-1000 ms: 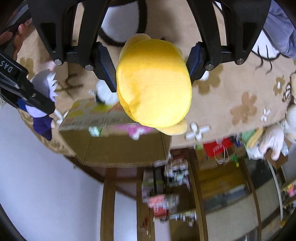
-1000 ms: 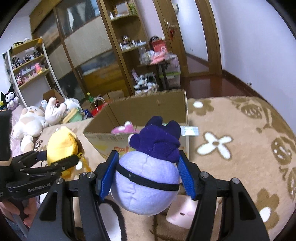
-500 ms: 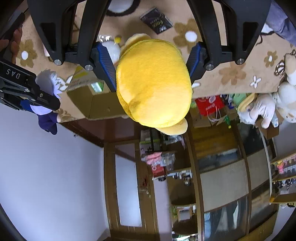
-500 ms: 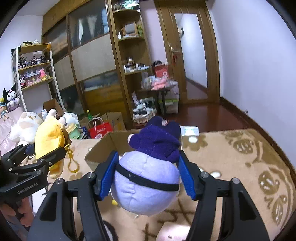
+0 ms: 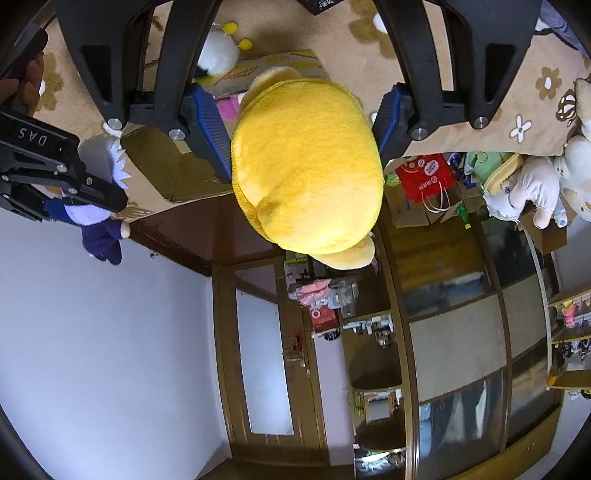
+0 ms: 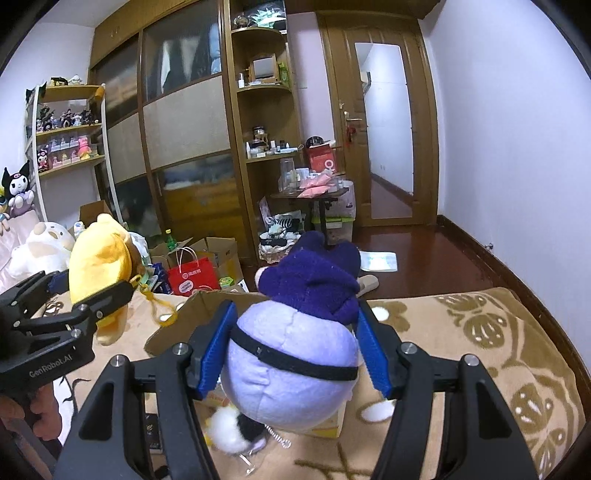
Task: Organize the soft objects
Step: 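Lift both plush toys over the box and release them inside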
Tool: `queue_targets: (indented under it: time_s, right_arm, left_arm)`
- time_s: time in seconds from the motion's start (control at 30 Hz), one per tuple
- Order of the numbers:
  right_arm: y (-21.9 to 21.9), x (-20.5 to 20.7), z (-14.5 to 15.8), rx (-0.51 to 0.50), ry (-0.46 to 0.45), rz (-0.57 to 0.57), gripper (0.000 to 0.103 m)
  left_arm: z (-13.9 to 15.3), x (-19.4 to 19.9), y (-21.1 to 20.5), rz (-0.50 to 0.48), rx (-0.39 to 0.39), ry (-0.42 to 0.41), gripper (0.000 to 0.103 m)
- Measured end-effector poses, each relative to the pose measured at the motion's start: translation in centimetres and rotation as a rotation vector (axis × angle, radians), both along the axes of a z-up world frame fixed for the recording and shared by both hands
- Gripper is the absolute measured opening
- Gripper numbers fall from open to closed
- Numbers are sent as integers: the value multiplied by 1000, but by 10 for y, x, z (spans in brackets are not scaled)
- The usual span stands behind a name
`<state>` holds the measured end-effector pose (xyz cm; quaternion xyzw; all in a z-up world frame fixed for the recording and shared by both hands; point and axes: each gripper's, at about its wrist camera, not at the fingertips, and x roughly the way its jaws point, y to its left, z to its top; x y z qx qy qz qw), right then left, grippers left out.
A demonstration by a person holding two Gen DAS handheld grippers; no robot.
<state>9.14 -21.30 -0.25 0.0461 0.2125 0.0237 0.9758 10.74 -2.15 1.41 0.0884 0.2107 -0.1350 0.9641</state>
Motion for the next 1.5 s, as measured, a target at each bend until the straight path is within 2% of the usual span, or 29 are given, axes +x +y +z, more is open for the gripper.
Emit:
queue_targets:
  time_s: [0.1,0.43,0.7,0.83,0.93,1.03,1.13,1.33,1.4,1.5]
  right_arm:
    - [-2,9,-3,8,4,2,68]
    - [-16,39,-26,69,44,7,68]
    - [-18,54,-46,103,89,28,71]
    - [-20,56,-53,124,108,29,72]
    - [-19,57,-55,136,109,30,76]
    - [-20,55,-55,141,110,35,79]
    - [-20,53,-53,138,111,43,80]
    - [-22,47,-49,136,120,24,94]
    - [-22,42,-48,123,125,4,103]
    - [-24,35,-45,107,122,-3,103]
  left_arm:
    - [-6,11,-6,-6,19,13,68]
    - [-35,47,-11,-17,9,113,69]
    - [-56,60,-17,-15,31,163,71]
    - [-59,59,-18,-21,46,170,77]
    - [-58,57,-20,-18,53,162,82]
    - [-56,56,-19,-13,57,163,92]
    - [-56,52,-17,-2,61,169,95]
    - [-55,47,-12,11,65,195,97]
    - [-54,43,-10,14,72,200,97]
    - [-54,39,-9,17,72,216,97]
